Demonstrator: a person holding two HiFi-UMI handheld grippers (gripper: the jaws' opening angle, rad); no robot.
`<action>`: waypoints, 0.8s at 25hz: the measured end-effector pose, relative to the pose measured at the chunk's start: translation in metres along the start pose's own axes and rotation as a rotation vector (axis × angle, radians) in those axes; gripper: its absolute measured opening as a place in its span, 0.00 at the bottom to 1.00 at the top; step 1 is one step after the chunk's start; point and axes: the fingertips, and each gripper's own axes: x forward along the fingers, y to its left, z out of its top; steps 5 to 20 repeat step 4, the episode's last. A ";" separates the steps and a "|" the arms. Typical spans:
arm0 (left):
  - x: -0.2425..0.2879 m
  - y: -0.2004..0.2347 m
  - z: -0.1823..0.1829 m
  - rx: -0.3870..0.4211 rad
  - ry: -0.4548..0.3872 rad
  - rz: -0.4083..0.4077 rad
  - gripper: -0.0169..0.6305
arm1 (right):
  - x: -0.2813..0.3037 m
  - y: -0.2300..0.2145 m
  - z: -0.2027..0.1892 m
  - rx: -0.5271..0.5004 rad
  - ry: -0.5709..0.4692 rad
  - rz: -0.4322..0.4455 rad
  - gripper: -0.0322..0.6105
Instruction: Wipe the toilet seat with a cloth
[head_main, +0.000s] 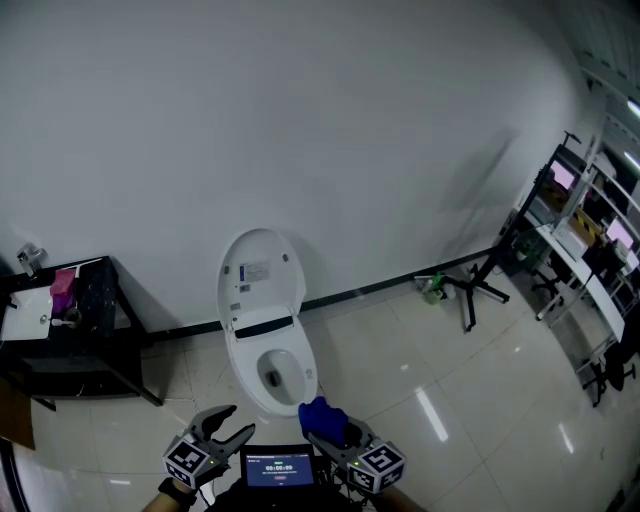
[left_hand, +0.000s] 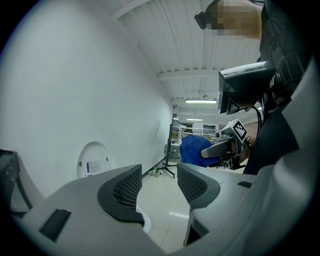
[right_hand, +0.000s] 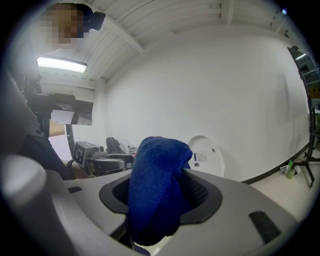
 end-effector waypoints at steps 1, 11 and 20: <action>0.001 0.000 0.000 0.004 -0.001 -0.002 0.38 | 0.000 -0.001 0.000 0.000 -0.001 0.000 0.43; 0.005 -0.005 0.006 -0.006 -0.009 -0.004 0.38 | -0.003 -0.002 0.002 0.001 -0.003 0.000 0.43; 0.005 -0.005 0.006 -0.006 -0.009 -0.004 0.38 | -0.003 -0.002 0.002 0.001 -0.003 0.000 0.43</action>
